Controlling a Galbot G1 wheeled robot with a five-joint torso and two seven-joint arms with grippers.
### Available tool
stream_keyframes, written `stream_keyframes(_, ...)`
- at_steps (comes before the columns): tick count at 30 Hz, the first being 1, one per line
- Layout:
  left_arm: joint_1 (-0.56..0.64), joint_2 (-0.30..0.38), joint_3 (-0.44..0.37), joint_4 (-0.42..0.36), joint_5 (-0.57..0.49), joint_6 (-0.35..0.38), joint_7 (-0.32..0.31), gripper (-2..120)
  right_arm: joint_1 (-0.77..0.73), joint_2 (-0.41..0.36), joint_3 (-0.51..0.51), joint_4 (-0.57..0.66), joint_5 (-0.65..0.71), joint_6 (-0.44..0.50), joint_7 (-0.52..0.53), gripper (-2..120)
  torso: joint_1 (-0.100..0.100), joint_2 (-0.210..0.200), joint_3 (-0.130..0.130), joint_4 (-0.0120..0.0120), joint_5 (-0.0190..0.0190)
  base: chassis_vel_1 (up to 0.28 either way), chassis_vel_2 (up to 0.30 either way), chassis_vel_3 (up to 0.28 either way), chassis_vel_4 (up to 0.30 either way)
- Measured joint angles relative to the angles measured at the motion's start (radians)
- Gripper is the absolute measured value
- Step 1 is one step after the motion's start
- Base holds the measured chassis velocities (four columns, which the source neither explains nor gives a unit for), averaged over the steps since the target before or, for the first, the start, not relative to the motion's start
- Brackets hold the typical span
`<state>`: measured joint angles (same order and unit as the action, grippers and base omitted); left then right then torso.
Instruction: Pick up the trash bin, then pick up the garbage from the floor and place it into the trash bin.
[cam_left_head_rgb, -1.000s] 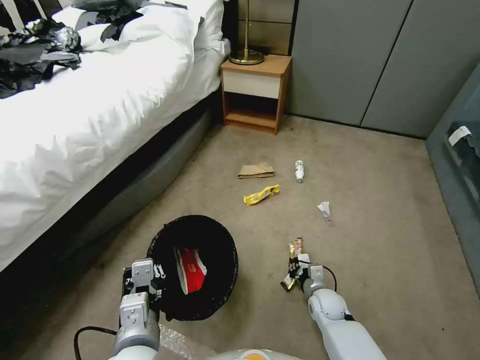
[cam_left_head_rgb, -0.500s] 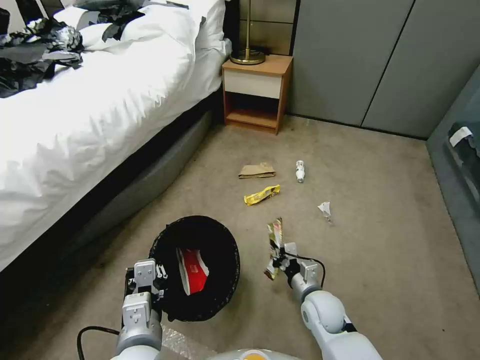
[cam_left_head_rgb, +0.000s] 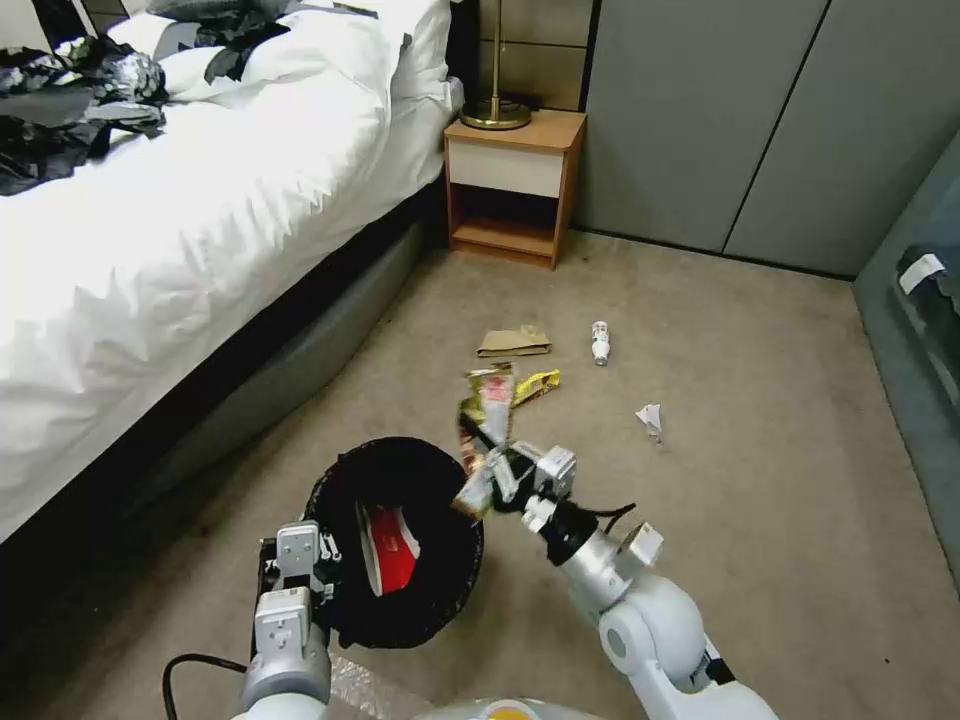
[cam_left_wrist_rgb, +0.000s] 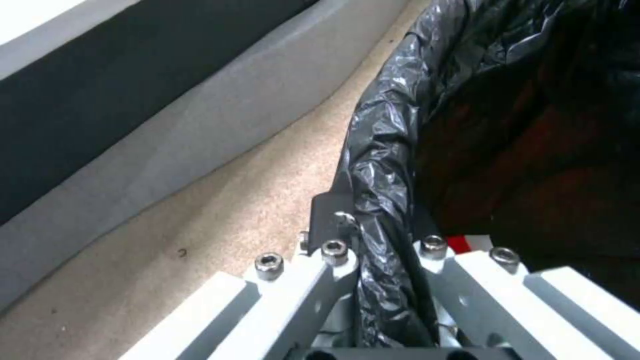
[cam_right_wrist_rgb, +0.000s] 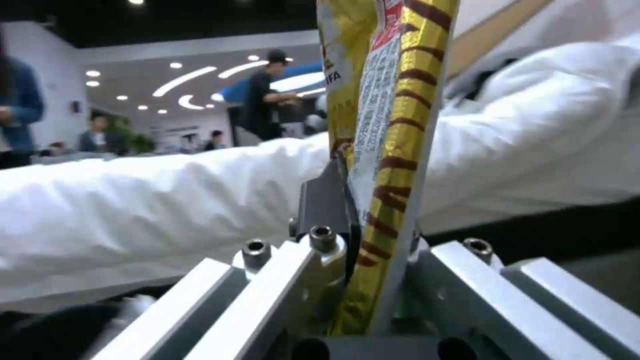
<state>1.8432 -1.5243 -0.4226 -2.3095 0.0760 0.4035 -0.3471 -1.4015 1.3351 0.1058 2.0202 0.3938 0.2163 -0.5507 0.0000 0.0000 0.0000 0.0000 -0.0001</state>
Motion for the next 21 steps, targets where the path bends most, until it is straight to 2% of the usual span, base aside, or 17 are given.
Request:
stream_keyframes(5, 0.003, -0.001, 0.003, 0.000, 0.004, 0.000, 0.000, 1, 0.000, -0.007, -0.064, -0.018, -0.040, -0.004, -0.005, 0, 0.000, 0.000, 0.000, 0.0000, 0.0000, 0.000, 0.000, 0.000, 0.000)
stream_keyframes(8, 0.006, -0.002, 0.005, 0.000, 0.006, 0.000, 0.000, 1, 0.006, -0.006, -0.103, -0.101, -0.070, -0.004, 0.005, 0, 0.000, 0.000, 0.000, 0.0000, 0.0001, 0.000, 0.000, 0.000, 0.000)
stream_keyframes(15, 0.010, -0.002, 0.011, -0.003, 0.007, 0.000, 0.000, 1, 0.037, 0.006, -0.121, -0.208, -0.110, 0.007, 0.042, 0, 0.000, 0.000, 0.000, 0.0002, -0.0020, 0.000, 0.000, 0.000, 0.000)
stream_keyframes(20, 0.012, -0.003, 0.016, -0.003, 0.010, -0.002, 0.000, 1, 0.064, 0.017, -0.125, -0.274, -0.132, 0.010, 0.061, 0, 0.000, 0.000, 0.000, 0.0003, -0.0014, 0.000, 0.000, 0.000, 0.000)
stream_keyframes(21, 0.014, -0.003, 0.018, -0.003, 0.012, -0.003, 0.000, 1, 0.074, 0.020, -0.126, -0.307, -0.141, 0.013, 0.065, 0, 0.000, 0.000, 0.000, 0.0002, -0.0003, 0.000, 0.000, 0.000, 0.000)
